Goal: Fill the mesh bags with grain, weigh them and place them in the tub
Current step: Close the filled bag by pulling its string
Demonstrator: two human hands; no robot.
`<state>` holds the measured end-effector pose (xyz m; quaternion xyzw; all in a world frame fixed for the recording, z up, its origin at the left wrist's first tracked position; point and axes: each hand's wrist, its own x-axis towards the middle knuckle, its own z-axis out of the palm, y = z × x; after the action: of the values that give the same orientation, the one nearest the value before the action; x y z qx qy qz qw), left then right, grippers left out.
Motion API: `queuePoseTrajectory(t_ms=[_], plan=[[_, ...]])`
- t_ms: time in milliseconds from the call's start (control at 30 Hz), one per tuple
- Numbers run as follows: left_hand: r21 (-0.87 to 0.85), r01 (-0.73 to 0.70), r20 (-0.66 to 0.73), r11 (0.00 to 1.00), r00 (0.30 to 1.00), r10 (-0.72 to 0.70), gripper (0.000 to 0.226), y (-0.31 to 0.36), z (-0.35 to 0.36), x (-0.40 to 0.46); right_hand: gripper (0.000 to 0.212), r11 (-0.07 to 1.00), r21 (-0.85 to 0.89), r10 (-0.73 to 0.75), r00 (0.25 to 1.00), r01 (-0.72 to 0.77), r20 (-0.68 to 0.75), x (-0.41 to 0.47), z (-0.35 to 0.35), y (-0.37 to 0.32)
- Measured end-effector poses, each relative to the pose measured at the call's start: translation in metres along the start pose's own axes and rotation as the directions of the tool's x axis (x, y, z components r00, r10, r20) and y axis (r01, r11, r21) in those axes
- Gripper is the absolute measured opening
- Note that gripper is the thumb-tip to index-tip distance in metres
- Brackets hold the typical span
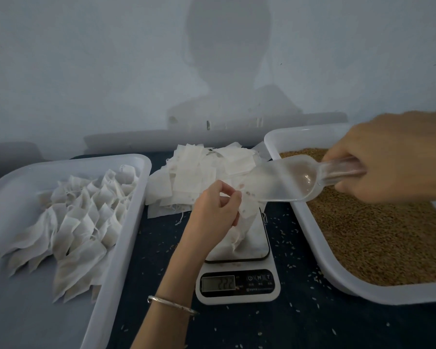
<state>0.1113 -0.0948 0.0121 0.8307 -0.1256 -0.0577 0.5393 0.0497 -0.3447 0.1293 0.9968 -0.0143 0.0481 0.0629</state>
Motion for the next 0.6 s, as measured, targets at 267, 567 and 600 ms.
queuePoseTrajectory(t_ms=[267,567,600], plan=[[-0.243,-0.008,-0.241,0.970,0.969,-0.052,0.036,-0.030,-0.010,-0.015,0.026,0.722,0.677,0.240,0.970,-0.144,-0.049,-0.067,0.071,0.004],[-0.425,-0.017,-0.448,0.905,0.873,-0.194,0.032,-0.061,-0.020,-0.045,0.028,0.610,0.726,0.454,0.891,-0.318,0.009,-0.065,0.119,0.009],[-0.435,-0.034,-0.460,0.900,0.867,-0.190,0.032,-0.062,-0.021,-0.048,0.028,0.607,0.729,0.453,0.891,-0.317,0.010,-0.064,0.122,0.010]])
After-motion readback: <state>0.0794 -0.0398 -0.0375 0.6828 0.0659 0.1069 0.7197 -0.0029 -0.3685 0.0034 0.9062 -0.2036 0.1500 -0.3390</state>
